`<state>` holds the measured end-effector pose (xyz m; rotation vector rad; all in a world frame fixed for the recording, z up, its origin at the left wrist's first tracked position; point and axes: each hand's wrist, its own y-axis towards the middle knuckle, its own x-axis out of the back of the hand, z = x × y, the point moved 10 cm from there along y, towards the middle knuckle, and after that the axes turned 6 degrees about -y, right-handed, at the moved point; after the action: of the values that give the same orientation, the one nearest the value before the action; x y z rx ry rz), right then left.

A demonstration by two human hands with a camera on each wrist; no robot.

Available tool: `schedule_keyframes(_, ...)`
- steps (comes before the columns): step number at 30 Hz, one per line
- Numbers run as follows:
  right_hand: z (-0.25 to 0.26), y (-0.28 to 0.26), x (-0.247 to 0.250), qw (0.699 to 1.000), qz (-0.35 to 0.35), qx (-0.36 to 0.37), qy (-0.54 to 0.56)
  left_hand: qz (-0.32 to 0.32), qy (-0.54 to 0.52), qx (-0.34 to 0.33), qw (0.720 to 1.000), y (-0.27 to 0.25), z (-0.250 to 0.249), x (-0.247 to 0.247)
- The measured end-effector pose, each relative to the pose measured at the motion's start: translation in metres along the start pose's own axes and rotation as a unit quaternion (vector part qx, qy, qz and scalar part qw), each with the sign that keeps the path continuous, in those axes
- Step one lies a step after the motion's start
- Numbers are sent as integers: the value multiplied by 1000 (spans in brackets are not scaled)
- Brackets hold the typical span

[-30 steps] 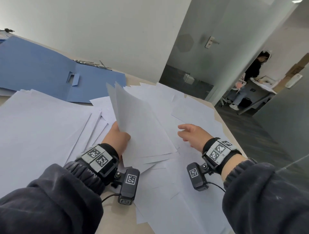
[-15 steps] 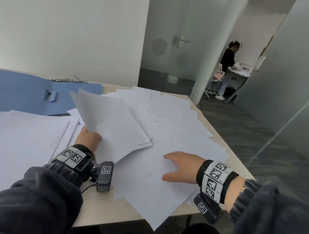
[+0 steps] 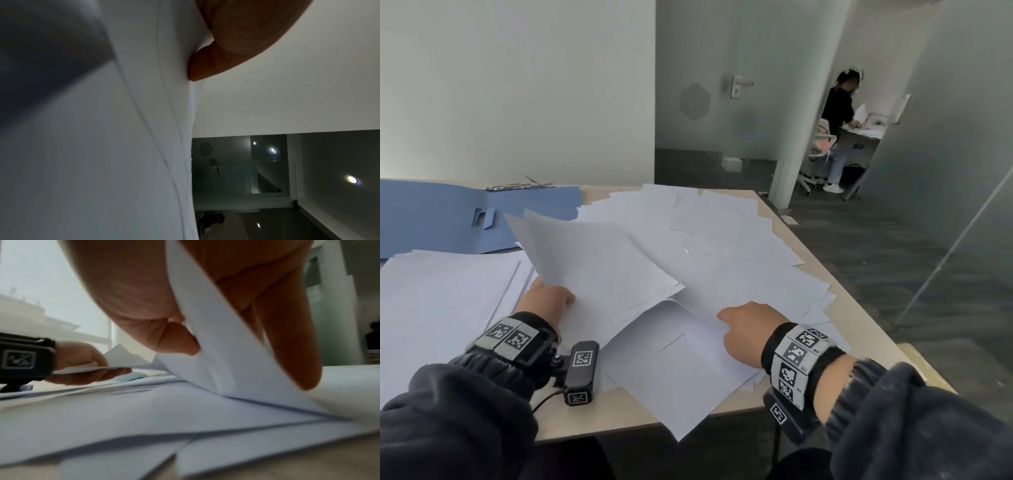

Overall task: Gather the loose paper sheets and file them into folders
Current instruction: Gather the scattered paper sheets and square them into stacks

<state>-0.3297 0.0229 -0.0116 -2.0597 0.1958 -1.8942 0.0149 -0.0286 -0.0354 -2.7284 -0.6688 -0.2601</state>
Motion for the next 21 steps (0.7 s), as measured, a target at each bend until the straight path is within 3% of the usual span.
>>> schedule_keyframes(7, -58, 0, 31, 978, -109, -74, 161, 24, -12, 29, 999, 0, 6, 11)
schedule_keyframes(11, -46, -4, 48, 959, -176, -11, 220, 99, -47, 65, 992, -12, 17, -7)
schedule_keyframes(16, 19, 1, 28, 980, -104, 124, 117, 164, -107, 68, 978, -31, 19, -29)
schedule_keyframes(21, 56, 3, 12, 980, -42, 183, 59, 228, -165, 83, 956, -53, 15, -50)
